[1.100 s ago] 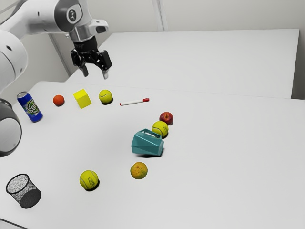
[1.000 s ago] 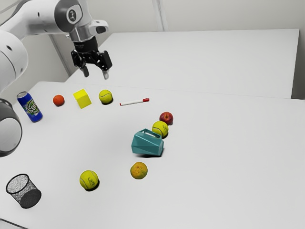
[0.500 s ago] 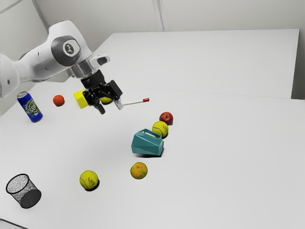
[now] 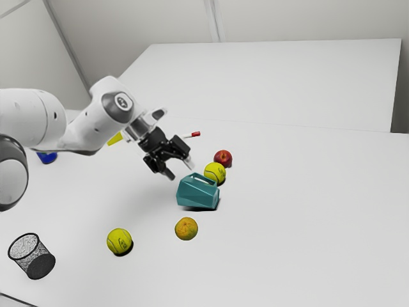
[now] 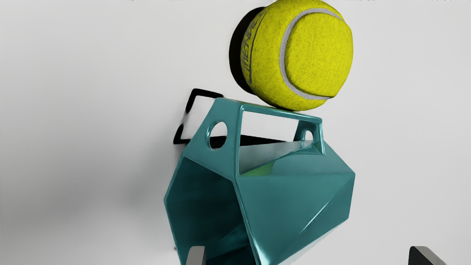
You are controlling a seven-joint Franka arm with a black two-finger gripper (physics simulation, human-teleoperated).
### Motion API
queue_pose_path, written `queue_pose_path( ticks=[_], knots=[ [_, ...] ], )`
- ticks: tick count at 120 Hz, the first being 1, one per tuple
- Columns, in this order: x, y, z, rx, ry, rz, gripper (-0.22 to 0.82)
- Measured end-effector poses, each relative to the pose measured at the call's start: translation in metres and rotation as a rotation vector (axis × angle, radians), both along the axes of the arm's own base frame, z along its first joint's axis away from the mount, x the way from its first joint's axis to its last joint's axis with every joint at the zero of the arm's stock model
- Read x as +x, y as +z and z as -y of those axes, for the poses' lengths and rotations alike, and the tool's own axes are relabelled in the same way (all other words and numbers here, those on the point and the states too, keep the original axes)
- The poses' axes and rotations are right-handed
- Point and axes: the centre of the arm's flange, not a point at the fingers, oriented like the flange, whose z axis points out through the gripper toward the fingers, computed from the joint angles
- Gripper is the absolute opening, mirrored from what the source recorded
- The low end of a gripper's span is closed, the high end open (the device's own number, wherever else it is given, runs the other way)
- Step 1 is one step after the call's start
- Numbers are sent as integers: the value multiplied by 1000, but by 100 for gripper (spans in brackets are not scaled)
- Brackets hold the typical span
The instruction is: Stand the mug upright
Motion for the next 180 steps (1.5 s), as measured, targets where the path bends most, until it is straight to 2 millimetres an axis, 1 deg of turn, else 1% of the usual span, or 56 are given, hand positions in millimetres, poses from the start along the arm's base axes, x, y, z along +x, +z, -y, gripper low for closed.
queue_pose_path(
  ticks=[13,22,39,48,68,96,116,149,160,180],
  knots=[
    [3,-17,-4,-3,-8,7,60],
    [4,-29,-4,-15,-11,8,60],
    [3,-44,0,-59,-7,13,60],
    [-2,-51,1,-88,0,11,60],
    [-8,-58,4,-147,4,12,60],
    [-10,-55,7,-233,7,47,60],
    [-21,-59,7,-269,1,49,60],
    [-28,-58,3,-288,-22,77,60],
    [-28,-57,3,-288,-31,87,55],
    [-27,-56,4,-289,-43,105,38]
  ],
)
